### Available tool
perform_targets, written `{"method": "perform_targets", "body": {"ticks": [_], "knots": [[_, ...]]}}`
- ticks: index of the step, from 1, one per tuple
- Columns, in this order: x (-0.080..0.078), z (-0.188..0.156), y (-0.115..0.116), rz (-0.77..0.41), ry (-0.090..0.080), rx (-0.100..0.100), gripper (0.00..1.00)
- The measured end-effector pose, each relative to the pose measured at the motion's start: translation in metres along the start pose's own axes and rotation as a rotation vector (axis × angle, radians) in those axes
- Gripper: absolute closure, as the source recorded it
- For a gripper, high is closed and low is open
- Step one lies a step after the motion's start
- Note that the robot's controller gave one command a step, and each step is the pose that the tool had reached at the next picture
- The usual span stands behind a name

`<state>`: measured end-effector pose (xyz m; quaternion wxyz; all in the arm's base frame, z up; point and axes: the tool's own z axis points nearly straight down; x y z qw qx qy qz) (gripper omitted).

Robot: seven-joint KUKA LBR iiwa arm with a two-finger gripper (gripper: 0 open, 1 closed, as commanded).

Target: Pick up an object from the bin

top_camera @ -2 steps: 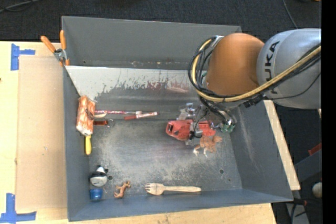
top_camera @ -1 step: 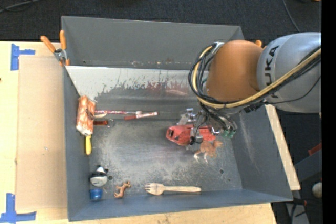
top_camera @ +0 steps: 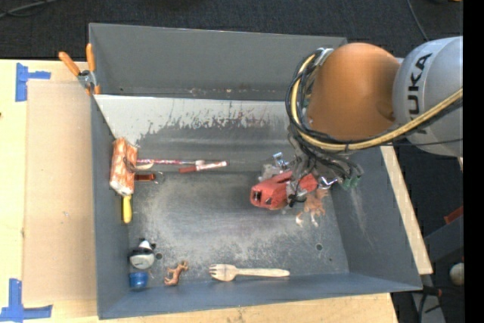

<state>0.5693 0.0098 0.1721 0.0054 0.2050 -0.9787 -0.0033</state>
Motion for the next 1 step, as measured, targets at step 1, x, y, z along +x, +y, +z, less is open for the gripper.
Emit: {"method": "perform_targets", "body": {"ticks": [1], "knots": [[-0.0030,-0.0766,0.0065,0.124,-0.002,0.001,1.00]]}}
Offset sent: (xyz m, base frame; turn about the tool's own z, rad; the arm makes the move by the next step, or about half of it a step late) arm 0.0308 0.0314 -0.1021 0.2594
